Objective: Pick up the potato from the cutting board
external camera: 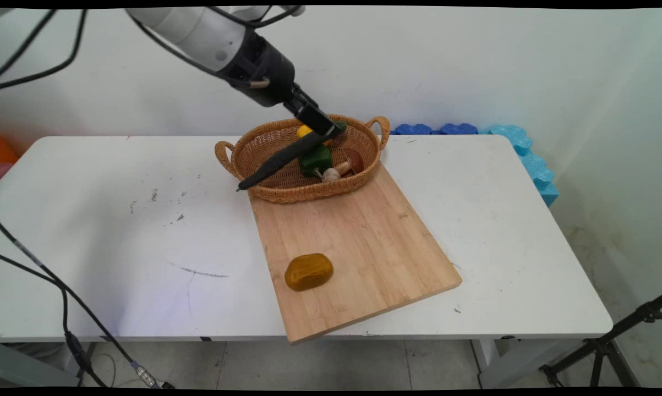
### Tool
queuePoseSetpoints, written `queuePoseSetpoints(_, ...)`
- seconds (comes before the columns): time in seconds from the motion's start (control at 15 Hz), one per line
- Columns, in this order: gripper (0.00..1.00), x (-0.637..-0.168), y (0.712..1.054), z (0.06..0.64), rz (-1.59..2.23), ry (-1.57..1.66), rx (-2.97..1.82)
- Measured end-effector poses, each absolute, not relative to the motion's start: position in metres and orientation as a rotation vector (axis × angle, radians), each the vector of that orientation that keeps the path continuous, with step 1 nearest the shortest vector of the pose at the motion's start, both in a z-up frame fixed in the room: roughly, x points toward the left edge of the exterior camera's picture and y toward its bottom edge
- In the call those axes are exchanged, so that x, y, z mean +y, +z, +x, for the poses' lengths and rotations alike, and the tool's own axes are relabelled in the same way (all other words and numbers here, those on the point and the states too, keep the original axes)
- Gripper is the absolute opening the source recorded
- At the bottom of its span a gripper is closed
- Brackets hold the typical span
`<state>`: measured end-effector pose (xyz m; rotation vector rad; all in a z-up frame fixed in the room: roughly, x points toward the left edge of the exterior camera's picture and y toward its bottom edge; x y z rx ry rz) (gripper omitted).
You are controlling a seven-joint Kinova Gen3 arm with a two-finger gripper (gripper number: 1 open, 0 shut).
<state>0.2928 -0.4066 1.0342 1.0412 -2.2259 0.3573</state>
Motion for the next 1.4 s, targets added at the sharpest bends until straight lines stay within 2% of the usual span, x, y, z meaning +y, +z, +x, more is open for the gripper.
queuePoseSetpoints(0.27,1.00,-0.364,1.027,0.289,0.963,0.306,-2.269)
queuePoseSetpoints(0.6,1.00,-0.329,0.989,0.283,0.907,0.270,-2.342)
queuePoseSetpoints(1.4,1.00,-0.311,0.886,0.269,0.914,0.219,-2.482)
